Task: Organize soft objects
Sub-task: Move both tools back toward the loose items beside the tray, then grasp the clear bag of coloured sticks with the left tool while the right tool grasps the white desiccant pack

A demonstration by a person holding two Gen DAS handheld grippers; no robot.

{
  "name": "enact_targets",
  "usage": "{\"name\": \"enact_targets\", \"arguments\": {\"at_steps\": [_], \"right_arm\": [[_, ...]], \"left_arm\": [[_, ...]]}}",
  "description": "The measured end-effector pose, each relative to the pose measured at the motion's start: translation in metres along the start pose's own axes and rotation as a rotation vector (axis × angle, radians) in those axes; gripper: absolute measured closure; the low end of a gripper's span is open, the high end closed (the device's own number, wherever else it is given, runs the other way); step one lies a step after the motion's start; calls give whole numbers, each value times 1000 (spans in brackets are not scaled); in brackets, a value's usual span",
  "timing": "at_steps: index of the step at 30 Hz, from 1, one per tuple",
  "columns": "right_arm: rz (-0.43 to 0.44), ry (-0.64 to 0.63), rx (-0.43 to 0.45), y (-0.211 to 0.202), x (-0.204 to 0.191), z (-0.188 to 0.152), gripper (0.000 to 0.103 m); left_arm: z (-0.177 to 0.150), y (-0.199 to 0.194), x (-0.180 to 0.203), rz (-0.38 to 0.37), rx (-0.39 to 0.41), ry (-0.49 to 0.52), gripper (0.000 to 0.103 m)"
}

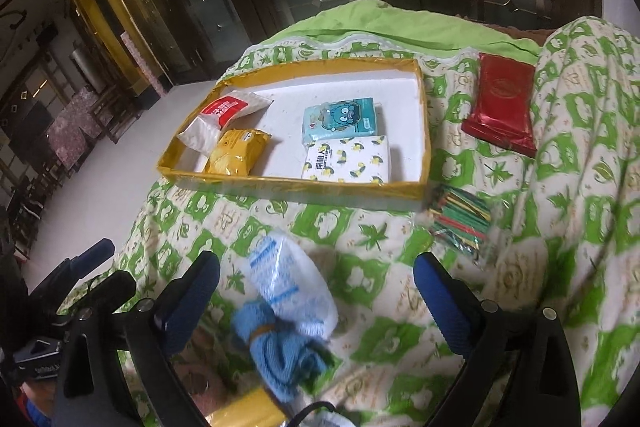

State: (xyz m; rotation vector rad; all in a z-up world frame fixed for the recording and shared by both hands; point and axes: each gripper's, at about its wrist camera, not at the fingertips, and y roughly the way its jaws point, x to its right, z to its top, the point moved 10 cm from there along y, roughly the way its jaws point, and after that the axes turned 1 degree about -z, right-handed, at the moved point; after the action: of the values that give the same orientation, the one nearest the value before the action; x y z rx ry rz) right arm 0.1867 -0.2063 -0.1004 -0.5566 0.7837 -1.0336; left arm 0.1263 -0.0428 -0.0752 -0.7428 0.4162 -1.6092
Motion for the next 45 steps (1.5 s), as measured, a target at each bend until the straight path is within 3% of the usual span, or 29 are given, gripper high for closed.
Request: {"name": "enact_targets", "arguments": {"at_steps": [13, 21, 45], "right_arm": [[-6, -23, 28, -21, -1, -17, 1], [-3, 16, 14, -20, 5, -19, 1], [-29, -82, -49, -1, -9, -29, 1]], "left_arm": [[-21, -18, 20, -34, -20, 42, 5], [-43, -16, 46, -87, -86, 111, 5], [-47, 22, 41, -41, -164, 126, 5]]}}
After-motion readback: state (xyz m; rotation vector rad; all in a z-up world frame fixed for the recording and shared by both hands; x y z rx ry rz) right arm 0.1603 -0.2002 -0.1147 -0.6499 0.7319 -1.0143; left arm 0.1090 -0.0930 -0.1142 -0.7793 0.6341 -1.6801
